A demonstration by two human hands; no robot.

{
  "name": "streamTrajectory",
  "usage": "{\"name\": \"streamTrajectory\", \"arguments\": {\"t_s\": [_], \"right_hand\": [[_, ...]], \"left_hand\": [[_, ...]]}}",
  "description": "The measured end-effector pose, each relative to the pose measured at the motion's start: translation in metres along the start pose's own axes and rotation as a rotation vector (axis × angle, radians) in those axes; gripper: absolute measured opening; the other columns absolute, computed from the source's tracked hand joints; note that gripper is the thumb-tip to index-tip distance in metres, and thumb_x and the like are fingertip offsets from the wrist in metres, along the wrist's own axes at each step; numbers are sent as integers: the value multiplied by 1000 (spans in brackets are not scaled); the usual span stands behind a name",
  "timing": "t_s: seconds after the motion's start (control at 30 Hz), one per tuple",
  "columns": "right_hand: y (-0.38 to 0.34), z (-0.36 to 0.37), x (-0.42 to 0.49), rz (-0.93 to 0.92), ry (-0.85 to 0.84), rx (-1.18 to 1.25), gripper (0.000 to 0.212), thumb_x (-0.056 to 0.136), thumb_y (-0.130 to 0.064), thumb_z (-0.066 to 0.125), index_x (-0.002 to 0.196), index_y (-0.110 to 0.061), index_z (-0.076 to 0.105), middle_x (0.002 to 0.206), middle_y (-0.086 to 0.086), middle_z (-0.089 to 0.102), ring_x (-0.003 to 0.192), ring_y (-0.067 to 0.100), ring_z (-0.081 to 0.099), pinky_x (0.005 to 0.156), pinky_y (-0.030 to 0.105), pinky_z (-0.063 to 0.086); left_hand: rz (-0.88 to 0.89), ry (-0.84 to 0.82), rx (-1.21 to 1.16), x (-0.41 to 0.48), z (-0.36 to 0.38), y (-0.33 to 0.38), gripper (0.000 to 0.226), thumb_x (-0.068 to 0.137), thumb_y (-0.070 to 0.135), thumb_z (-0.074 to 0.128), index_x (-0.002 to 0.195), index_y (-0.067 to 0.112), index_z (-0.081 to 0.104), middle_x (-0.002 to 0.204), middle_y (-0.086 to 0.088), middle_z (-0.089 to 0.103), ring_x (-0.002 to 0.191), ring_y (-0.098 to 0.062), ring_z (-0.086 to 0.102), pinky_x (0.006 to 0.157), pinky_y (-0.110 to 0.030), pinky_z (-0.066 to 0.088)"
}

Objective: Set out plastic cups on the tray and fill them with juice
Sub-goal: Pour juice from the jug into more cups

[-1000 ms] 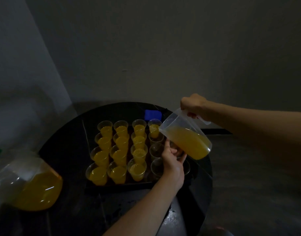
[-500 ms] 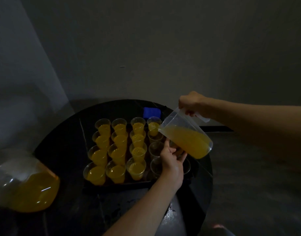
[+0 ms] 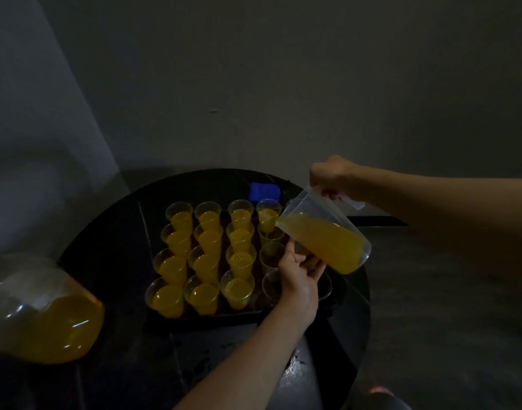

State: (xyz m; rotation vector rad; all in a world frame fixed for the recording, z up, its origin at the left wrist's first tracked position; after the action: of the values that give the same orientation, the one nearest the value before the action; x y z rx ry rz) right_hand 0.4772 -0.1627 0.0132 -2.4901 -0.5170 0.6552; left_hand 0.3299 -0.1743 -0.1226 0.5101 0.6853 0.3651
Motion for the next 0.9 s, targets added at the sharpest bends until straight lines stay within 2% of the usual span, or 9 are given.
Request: {"name": "streamTrajectory", "arguments": {"t_s": [0.3, 0.9], "right_hand": [[0, -3, -6, 4, -21, -42, 18, 96, -22, 49, 96, -6, 59, 79, 12, 54, 61, 17, 46, 55, 28, 36], [-3, -5, -13, 59, -19, -68, 18, 96, -22, 48, 92, -8, 56, 75, 10, 51, 59, 16, 42, 54, 27, 34]], "left_hand": [[-31, -14, 5, 0, -4, -2, 50, 102, 15, 28, 149, 23, 44, 137, -20, 55, 121, -36, 58, 112, -53, 41], [-26, -16, 15, -7, 1, 1, 50, 103, 16, 27, 150, 21, 41, 135, -20, 55, 121, -36, 57, 112, -53, 41]]}}
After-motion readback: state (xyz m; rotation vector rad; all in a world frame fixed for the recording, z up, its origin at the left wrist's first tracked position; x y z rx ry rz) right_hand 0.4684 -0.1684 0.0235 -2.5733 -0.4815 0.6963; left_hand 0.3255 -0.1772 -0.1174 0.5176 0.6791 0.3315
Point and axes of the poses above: each hand's wrist, its own x-axis towards the middle knuckle, its own z-axis out of the palm, y = z × x, the point moved 3 cm from there along x, towards the middle knuckle
